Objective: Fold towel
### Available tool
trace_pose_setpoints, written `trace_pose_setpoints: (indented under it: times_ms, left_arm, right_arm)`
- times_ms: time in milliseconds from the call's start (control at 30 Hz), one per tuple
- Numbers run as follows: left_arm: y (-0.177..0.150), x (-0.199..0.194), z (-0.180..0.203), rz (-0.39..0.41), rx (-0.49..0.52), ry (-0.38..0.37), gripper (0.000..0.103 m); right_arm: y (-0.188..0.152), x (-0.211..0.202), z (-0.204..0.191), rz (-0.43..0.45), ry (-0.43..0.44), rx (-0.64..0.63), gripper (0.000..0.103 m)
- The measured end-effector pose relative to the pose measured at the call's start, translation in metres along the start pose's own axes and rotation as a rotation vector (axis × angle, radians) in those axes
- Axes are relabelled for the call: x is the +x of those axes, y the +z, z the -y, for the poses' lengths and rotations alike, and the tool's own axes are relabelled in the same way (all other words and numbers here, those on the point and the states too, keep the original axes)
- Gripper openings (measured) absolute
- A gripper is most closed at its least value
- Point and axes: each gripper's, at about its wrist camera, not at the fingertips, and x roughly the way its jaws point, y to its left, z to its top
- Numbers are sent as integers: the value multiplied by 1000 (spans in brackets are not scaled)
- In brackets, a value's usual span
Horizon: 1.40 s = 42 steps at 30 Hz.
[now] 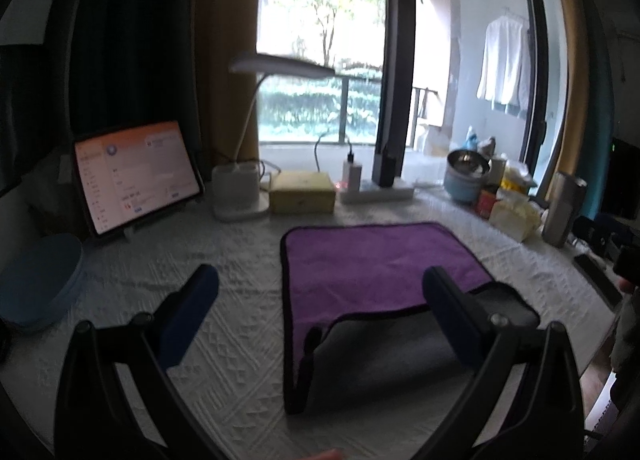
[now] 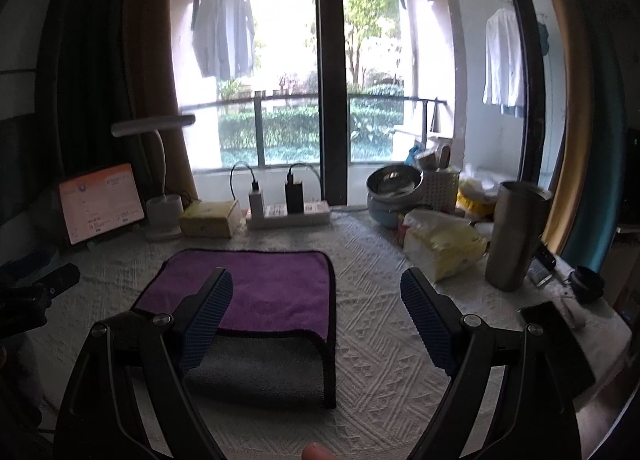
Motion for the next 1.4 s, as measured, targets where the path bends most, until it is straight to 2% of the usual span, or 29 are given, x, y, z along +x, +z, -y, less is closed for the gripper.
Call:
trace_pose_setpoints:
  times_ms: [300, 633, 700, 833, 900, 933, 1133, 1200, 1267, 1300, 1400]
  left_arm:
    - [-11, 48, -3, -172, 16, -19, 103]
    - [-20, 90, 1, -290, 68, -68, 102]
    - [-23, 93, 3, -302, 87, -74, 101]
    - [-28, 97, 6, -326, 120, -78, 83]
    - [-33, 102, 7, -351, 126, -80, 71]
    - [-34, 104, 8, -364, 125, -83, 65]
    - [-38, 107, 11, -391, 130, -99, 42]
    - [-39, 105, 15, -391, 151, -104, 34]
    - [-39, 103, 17, -384, 164, -112, 23]
    - [-39, 101, 19, -380, 167, -116, 21]
    - [-39, 97, 19, -374, 164, -123, 16]
  right_arm:
    - [-15, 57, 4, -180, 69, 30, 88]
    - [-37, 117, 16, -357, 109, 47, 88]
    - [-43, 128, 18, -403, 125, 56, 82]
    - [-52, 134, 18, -439, 138, 54, 73]
    - [-54, 137, 17, -455, 149, 48, 63]
    - [-55, 138, 15, -459, 155, 40, 61]
    - [-57, 139, 9, -464, 165, -4, 41]
    - [-58, 138, 6, -460, 160, -21, 25]
    - [-59, 137, 5, -454, 155, -37, 13]
    - [-58, 136, 4, -449, 153, -42, 9]
    - [-57, 131, 4, -426, 153, -51, 6]
